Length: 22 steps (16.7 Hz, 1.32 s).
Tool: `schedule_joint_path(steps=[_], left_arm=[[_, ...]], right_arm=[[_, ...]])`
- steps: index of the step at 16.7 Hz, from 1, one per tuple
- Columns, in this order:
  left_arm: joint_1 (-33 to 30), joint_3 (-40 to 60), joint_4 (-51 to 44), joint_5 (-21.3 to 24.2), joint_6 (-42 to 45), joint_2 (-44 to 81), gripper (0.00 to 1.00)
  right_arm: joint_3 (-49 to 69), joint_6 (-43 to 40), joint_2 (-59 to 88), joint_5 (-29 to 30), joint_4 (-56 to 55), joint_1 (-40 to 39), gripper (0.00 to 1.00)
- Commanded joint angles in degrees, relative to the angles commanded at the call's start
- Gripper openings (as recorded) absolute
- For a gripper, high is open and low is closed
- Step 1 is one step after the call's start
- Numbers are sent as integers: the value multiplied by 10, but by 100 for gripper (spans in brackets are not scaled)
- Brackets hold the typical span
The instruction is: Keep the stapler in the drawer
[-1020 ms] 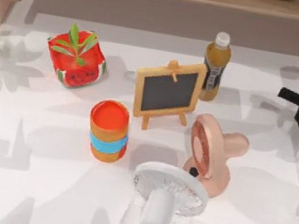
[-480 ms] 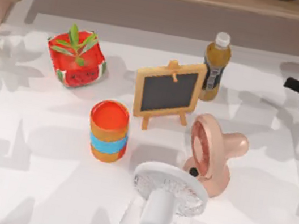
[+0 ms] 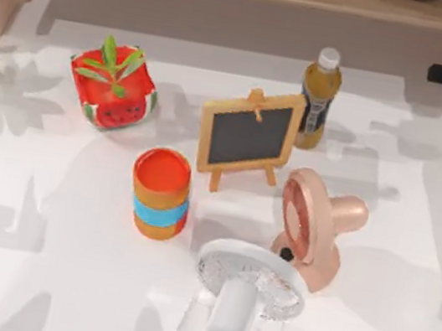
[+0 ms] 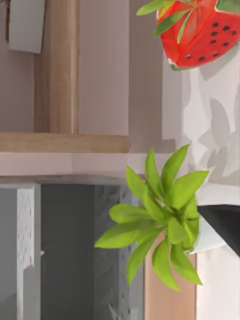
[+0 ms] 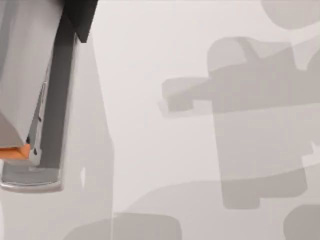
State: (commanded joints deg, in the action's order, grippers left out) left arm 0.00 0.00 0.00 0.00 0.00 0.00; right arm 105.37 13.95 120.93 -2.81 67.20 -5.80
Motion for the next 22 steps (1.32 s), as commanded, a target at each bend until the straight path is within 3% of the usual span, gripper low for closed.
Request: schedule_joint_path(steps=[5, 9, 15, 22], left_arm=[[0, 0, 0, 0, 0, 0, 100], [0, 0, 0, 0, 0, 0, 100], [0, 0, 0, 0, 0, 0, 100], [0, 0, 0, 0, 0, 0, 100]], right_arm=[[179, -192, 16, 15, 102, 111, 0], [315, -306, 116, 36, 136, 225, 0], [384, -345, 281, 31, 157, 274, 0], [383, -345, 294, 28, 160, 272, 0]])
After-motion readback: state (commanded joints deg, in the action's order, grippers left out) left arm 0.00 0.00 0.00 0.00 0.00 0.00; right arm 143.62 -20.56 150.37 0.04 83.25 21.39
